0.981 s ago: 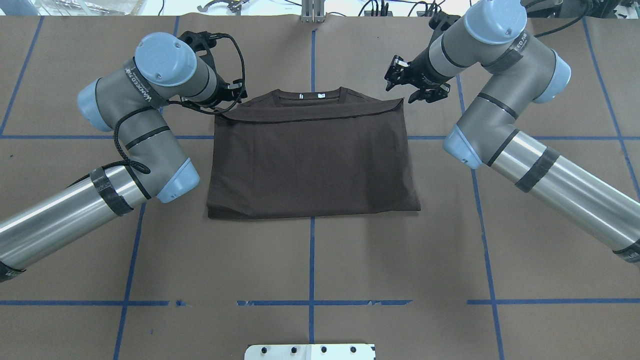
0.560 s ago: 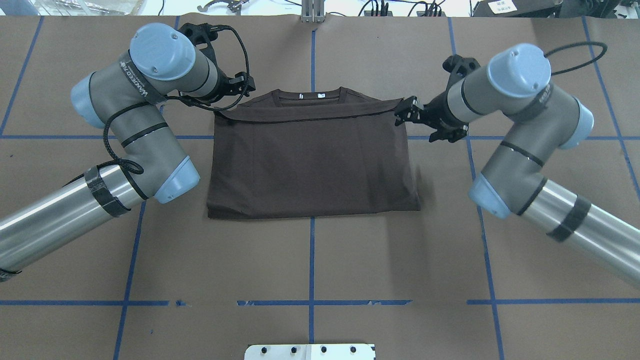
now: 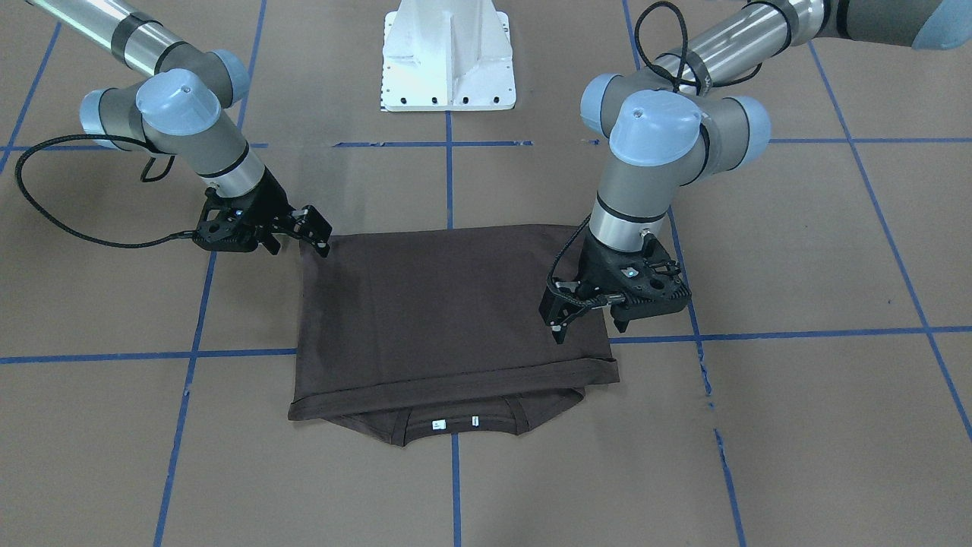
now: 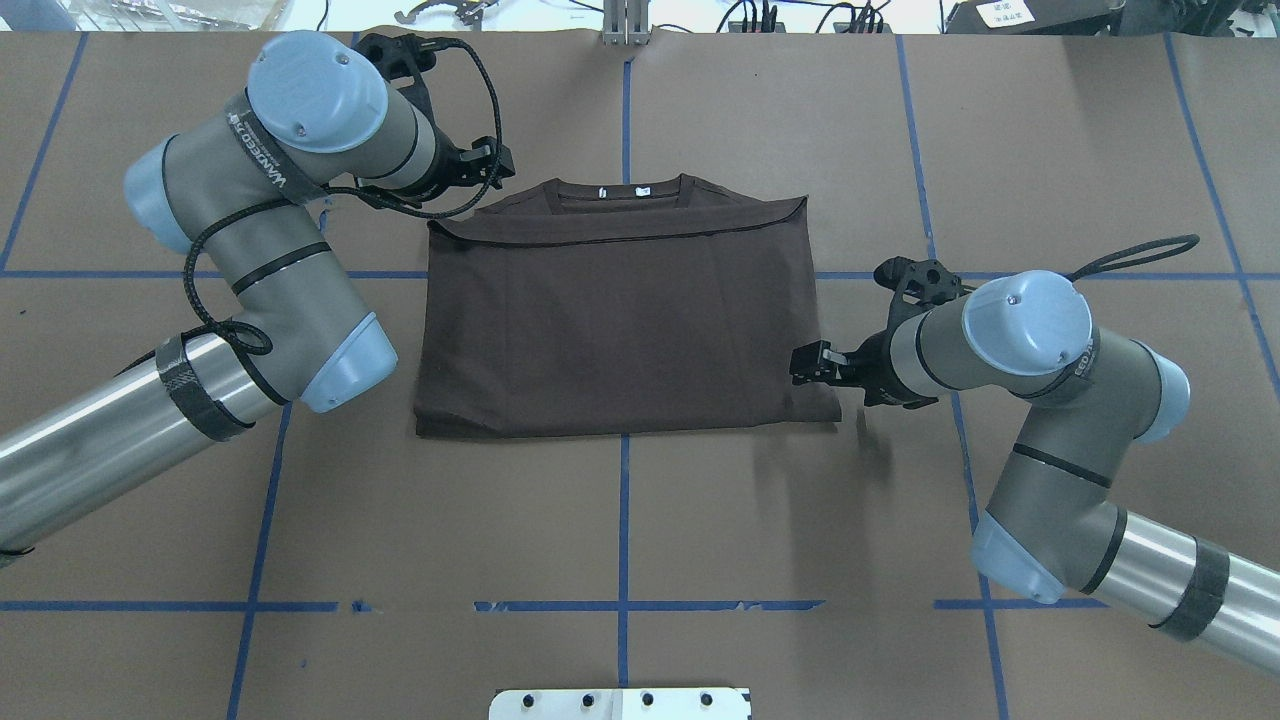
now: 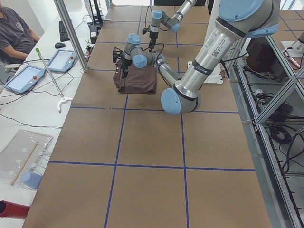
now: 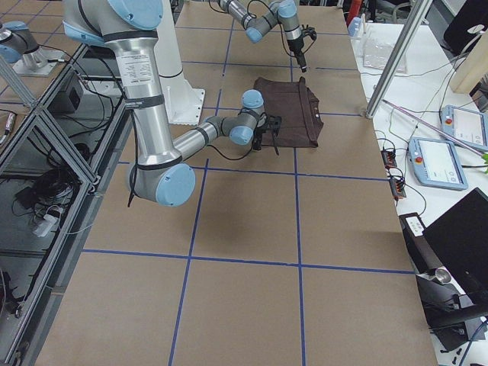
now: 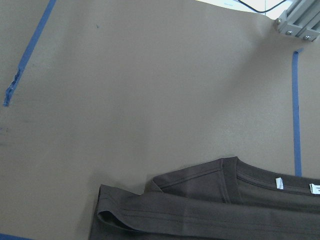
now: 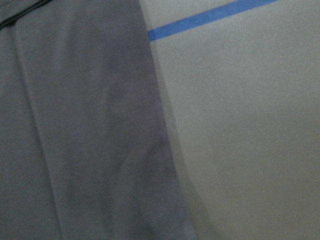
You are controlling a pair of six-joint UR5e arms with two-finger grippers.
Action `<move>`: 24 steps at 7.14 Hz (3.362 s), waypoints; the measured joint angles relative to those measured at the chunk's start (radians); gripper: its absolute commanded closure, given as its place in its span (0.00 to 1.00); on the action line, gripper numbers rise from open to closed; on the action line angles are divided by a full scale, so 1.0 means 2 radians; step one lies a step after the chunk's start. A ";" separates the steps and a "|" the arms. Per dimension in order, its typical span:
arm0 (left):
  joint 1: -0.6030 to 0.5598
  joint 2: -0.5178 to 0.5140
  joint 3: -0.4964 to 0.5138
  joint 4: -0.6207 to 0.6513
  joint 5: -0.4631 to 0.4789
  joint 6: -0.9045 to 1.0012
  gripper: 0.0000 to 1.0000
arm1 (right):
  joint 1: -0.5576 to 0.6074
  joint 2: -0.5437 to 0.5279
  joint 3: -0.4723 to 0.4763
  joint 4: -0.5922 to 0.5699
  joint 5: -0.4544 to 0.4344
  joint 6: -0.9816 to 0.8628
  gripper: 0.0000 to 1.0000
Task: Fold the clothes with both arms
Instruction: 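Grasp the folded shirt's side with the right gripper and drag it toward the robot, then hold the shirt edge with the right gripper while the left gripper reaches the near corner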
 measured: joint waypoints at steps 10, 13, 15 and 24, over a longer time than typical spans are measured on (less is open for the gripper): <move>0.001 0.000 -0.001 0.000 0.000 -0.002 0.00 | -0.071 -0.119 0.124 0.002 0.018 -0.008 1.00; 0.003 0.001 -0.013 0.000 -0.001 -0.007 0.00 | -0.177 -0.243 0.212 0.003 0.017 -0.004 0.42; 0.007 0.006 -0.025 0.000 -0.002 -0.013 0.00 | -0.209 -0.282 0.241 0.004 0.027 0.001 0.00; 0.241 0.090 -0.156 0.064 -0.019 -0.362 0.11 | -0.007 -0.210 0.255 0.006 0.038 0.001 0.00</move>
